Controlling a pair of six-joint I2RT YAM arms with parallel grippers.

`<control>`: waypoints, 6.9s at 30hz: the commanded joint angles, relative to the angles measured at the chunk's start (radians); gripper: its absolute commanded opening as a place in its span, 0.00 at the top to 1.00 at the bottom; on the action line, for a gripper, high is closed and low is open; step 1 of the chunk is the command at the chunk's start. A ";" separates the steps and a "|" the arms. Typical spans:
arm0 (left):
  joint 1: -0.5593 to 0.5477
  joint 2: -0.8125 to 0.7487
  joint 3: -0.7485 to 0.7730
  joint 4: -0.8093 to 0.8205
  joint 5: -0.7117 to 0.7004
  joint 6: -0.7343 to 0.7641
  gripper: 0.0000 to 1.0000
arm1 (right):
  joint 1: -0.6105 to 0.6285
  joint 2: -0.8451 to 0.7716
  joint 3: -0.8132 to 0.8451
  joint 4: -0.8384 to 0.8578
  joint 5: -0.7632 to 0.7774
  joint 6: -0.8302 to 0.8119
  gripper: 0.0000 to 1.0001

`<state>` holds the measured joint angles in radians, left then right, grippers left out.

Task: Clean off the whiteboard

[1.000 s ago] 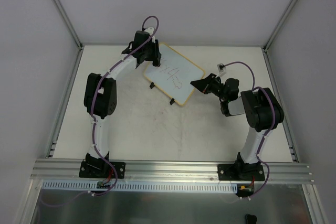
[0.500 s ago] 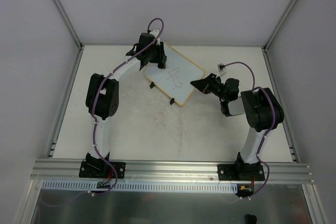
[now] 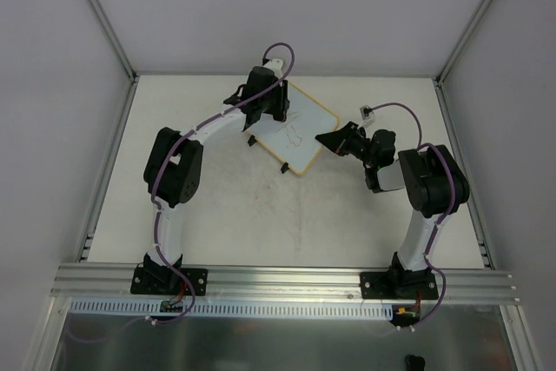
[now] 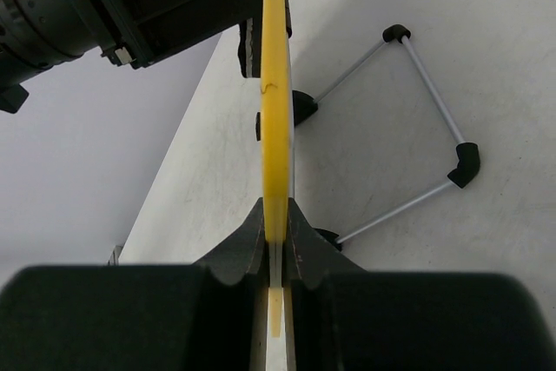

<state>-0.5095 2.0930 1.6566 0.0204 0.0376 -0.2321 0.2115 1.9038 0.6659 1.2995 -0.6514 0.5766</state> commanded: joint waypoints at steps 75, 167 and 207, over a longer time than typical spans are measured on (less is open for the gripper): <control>0.252 0.024 -0.182 0.166 0.206 -0.211 1.00 | 0.029 0.001 0.040 0.233 -0.051 -0.050 1.00; 0.141 -0.070 -0.287 -0.045 -0.067 -0.274 1.00 | 0.031 0.006 0.057 0.233 -0.071 -0.046 1.00; -0.115 -0.028 -0.308 0.055 -0.042 -0.543 1.00 | 0.032 -0.018 0.047 0.233 -0.091 -0.047 1.00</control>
<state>-0.5327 2.0033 1.4136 0.0582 -0.1242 -0.7193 0.2142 1.9274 0.6975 1.2858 -0.6662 0.5632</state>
